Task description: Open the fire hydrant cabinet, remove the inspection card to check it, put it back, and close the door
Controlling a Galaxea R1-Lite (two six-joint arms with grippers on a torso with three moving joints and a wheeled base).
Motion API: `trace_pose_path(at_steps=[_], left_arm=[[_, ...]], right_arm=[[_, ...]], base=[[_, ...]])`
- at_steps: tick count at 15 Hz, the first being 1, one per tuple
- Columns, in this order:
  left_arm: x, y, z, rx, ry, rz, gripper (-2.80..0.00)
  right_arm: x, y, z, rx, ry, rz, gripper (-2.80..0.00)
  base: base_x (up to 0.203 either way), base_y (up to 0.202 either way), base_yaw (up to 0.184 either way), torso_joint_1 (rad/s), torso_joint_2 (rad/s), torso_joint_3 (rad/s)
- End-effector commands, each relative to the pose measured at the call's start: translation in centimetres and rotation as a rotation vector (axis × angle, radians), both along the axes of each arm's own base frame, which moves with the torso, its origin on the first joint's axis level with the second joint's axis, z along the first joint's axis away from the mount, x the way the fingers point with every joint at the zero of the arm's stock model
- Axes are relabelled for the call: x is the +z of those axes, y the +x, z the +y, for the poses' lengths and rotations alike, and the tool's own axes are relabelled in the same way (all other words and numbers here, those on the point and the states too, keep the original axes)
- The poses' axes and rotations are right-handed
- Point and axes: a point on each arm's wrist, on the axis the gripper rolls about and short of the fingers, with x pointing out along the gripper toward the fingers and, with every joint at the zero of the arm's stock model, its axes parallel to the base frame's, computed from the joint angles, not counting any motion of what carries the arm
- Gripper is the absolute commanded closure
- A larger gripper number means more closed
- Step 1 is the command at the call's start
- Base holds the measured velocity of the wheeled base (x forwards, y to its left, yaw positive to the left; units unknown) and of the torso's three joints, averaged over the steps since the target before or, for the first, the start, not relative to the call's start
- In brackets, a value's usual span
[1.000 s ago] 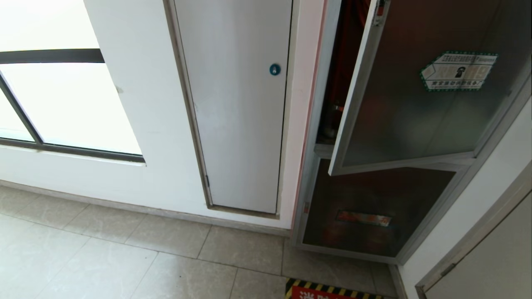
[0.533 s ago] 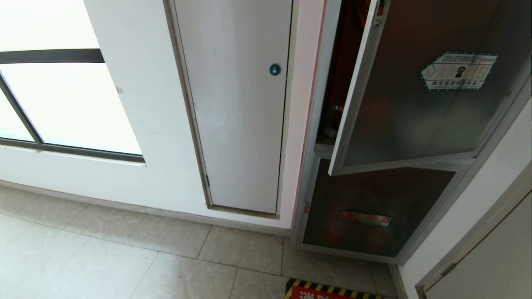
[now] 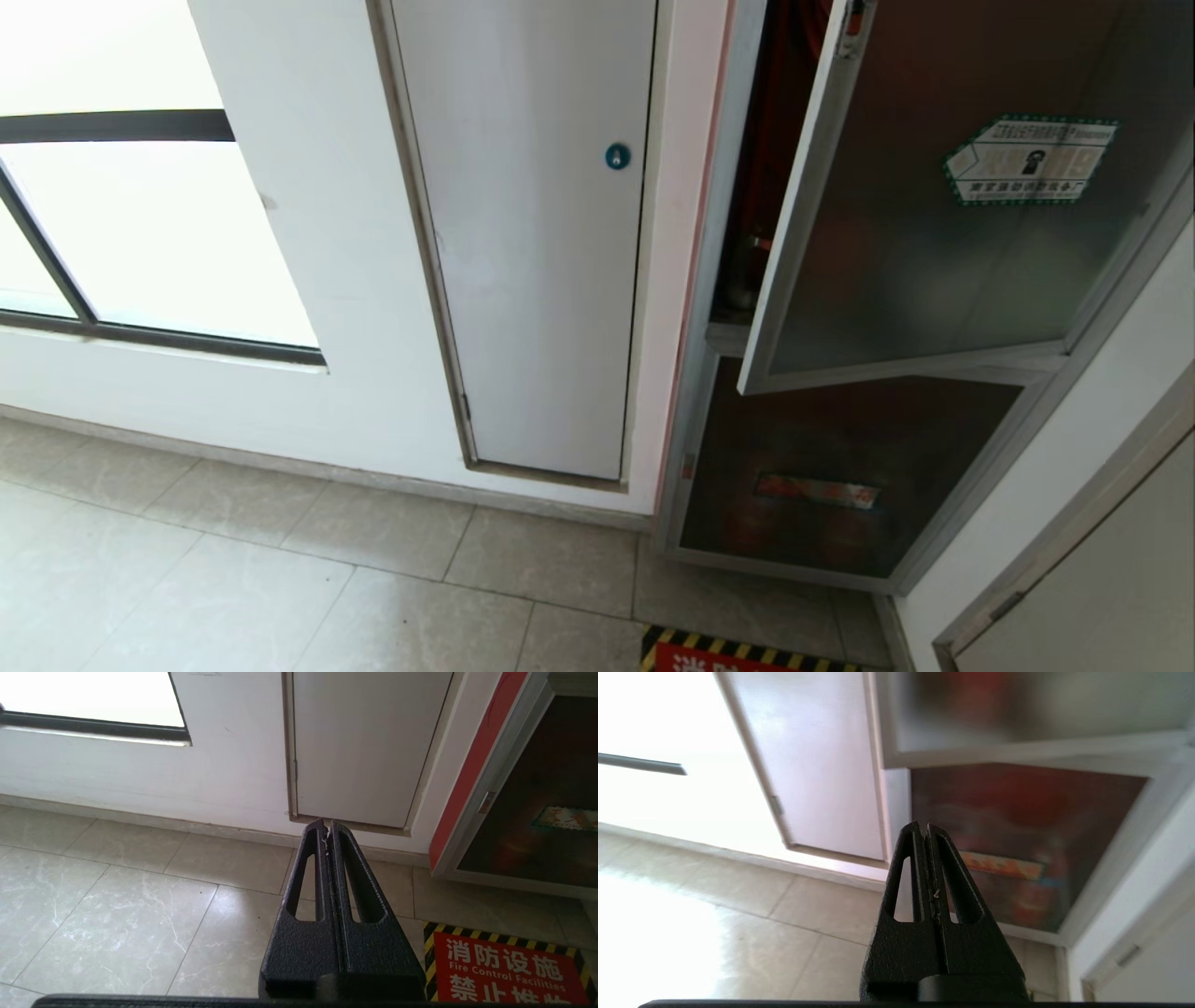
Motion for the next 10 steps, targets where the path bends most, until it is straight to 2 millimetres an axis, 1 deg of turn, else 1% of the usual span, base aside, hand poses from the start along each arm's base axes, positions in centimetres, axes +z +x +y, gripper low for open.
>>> trace_pose_path(at_steps=[1,4,6,9,10], left_arm=[[0.0,0.0,0.0,0.000,-0.001,0.002,0.00],[0.0,0.0,0.0,0.000,-0.001,0.002,0.00],[0.0,0.0,0.0,0.000,-0.001,0.002,0.00],[0.0,0.0,0.0,0.001,-0.001,0.002,0.00],[0.0,0.0,0.0,0.000,-0.001,0.002,0.00]], right_arm=[[2.7,4.8,0.7,0.109,-0.010,0.105,0.00],[6.2,9.7,2.6,0.270,-0.018,0.120,0.00],[8.2,13.6,4.4,0.340,-0.018,0.135,0.00],[11.2,19.3,7.9,0.417,0.026,0.127,0.00],[11.9,21.0,9.2,0.430,0.039,0.124,0.00]], base=[[0.000,0.000,0.000,0.000,0.00,0.000],[0.000,0.000,0.000,0.000,0.00,0.000],[0.000,0.000,0.000,0.000,0.00,0.000],[0.000,0.000,0.000,0.000,0.00,0.000],[0.000,0.000,0.000,0.000,0.00,0.000]])
